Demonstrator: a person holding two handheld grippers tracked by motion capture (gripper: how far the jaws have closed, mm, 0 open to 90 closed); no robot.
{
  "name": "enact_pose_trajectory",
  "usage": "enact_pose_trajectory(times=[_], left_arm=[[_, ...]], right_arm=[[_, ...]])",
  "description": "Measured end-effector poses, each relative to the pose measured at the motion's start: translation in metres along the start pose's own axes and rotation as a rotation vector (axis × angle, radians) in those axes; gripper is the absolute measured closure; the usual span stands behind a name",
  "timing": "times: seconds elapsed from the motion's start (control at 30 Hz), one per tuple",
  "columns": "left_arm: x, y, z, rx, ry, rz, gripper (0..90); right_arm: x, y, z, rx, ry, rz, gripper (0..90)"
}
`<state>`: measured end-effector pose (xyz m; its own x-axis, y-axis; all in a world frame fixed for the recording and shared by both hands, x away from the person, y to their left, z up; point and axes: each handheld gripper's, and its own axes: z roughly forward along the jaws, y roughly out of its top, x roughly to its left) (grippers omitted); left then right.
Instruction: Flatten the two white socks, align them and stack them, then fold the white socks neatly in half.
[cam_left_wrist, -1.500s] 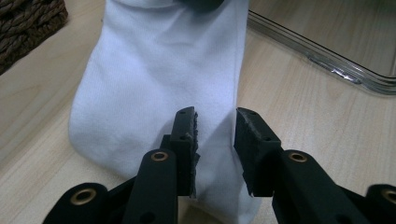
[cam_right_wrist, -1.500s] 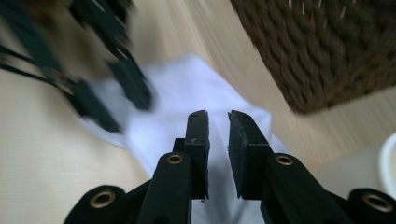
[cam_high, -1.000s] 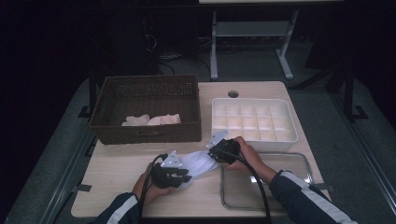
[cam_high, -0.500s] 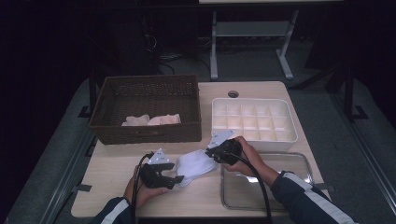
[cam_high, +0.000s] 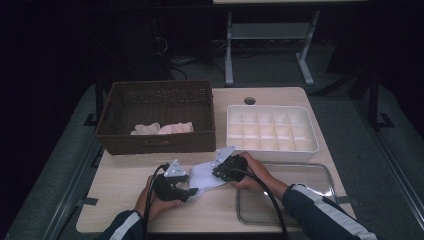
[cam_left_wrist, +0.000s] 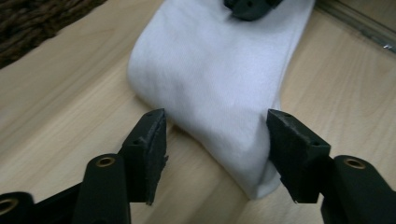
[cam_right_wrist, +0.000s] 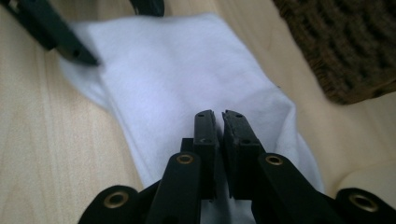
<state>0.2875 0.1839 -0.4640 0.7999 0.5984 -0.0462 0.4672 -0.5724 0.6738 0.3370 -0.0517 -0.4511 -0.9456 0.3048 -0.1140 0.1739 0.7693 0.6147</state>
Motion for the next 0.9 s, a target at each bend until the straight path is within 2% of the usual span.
enact_pose_trajectory(times=[0.03,0.17,0.2,0.3,0.37,0.4,0.47,0.6,0.77,0.8,0.9], left_arm=[[0.002,-0.001,-0.001,0.005,0.007,0.006,38.9],[0.013,-0.003,-0.005,0.006,0.012,-0.035,35.6],[0.015,-0.004,-0.006,0.002,0.002,-0.06,34.7],[0.02,-0.005,-0.011,-0.065,-0.041,-0.124,33.2],[0.02,-0.001,-0.012,-0.107,-0.036,-0.161,31.2],[0.019,0.002,-0.011,-0.113,-0.04,-0.161,30.1],[0.018,0.007,-0.005,-0.108,-0.029,-0.139,27.9],[0.015,0.01,0.01,-0.034,-0.003,-0.123,27.7],[0.012,0.009,0.01,-0.025,0.024,-0.098,30.4],[0.011,0.01,0.01,-0.019,0.017,-0.086,32.2],[0.008,0.014,0.009,0.002,-0.043,-0.084,51.8]], right_arm=[[0.0,0.0,-0.001,0.007,0.001,0.002,83.7],[0.007,-0.001,-0.004,0.027,0.028,0.008,83.7],[0.009,-0.001,-0.005,0.033,0.029,0.001,83.7],[0.014,0.0,-0.005,0.04,0.016,-0.007,83.8],[0.014,-0.001,-0.005,0.037,0.02,-0.006,83.8],[0.014,-0.001,-0.004,0.032,0.028,0.006,83.8],[0.013,-0.001,-0.004,0.032,0.027,-0.002,83.8],[0.014,0.0,-0.003,0.029,0.027,-0.003,83.9],[0.013,-0.002,-0.003,0.022,0.029,-0.006,83.9],[0.013,-0.002,-0.003,0.024,0.027,-0.01,83.9],[0.015,-0.003,-0.003,0.016,0.019,-0.019,83.9]])
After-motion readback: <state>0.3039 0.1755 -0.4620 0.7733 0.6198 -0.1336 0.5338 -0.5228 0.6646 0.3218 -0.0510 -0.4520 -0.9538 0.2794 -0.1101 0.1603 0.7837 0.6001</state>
